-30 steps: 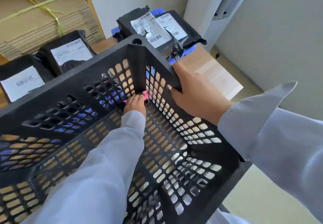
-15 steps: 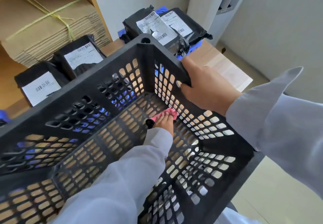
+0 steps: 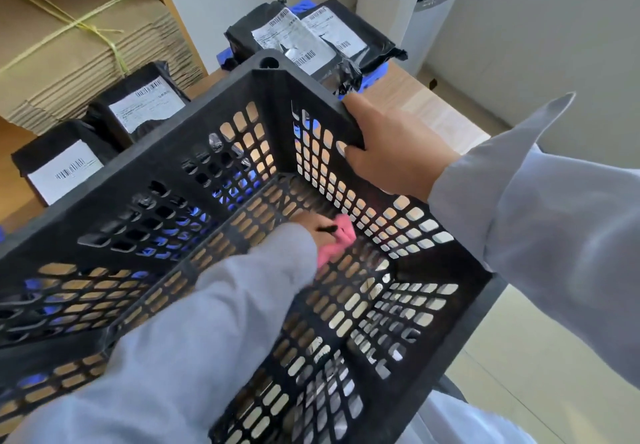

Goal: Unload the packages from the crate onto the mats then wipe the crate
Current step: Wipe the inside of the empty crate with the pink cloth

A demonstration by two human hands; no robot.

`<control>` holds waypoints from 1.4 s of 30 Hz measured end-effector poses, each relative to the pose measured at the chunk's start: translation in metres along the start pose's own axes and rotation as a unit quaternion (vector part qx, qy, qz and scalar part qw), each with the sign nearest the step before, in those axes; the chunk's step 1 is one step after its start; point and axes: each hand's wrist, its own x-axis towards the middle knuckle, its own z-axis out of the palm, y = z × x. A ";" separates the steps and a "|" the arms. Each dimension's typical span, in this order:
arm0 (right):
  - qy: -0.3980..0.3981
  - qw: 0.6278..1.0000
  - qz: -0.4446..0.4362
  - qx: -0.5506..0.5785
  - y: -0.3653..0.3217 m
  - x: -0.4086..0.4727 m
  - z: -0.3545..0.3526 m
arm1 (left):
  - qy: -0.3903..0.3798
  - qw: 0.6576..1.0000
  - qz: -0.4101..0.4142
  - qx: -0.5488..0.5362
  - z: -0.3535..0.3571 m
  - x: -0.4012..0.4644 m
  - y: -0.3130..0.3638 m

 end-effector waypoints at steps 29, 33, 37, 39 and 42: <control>0.021 1.000 -0.001 -0.005 0.004 0.004 0.006 | -0.040 0.953 0.079 0.289 0.112 -0.024 0.035; 0.025 1.000 0.000 -0.015 0.003 0.003 0.006 | -0.087 0.963 0.045 0.252 0.100 -0.029 0.043; 0.032 0.999 0.001 -0.041 0.002 0.002 0.006 | -0.097 0.984 0.003 0.149 0.100 -0.037 0.037; 0.035 0.998 -0.004 -0.051 0.000 0.001 0.006 | -0.100 0.992 -0.028 0.066 0.097 -0.041 0.034; 0.039 0.997 -0.006 -0.066 -0.002 0.000 0.005 | -0.125 0.989 -0.073 0.009 0.083 -0.039 0.028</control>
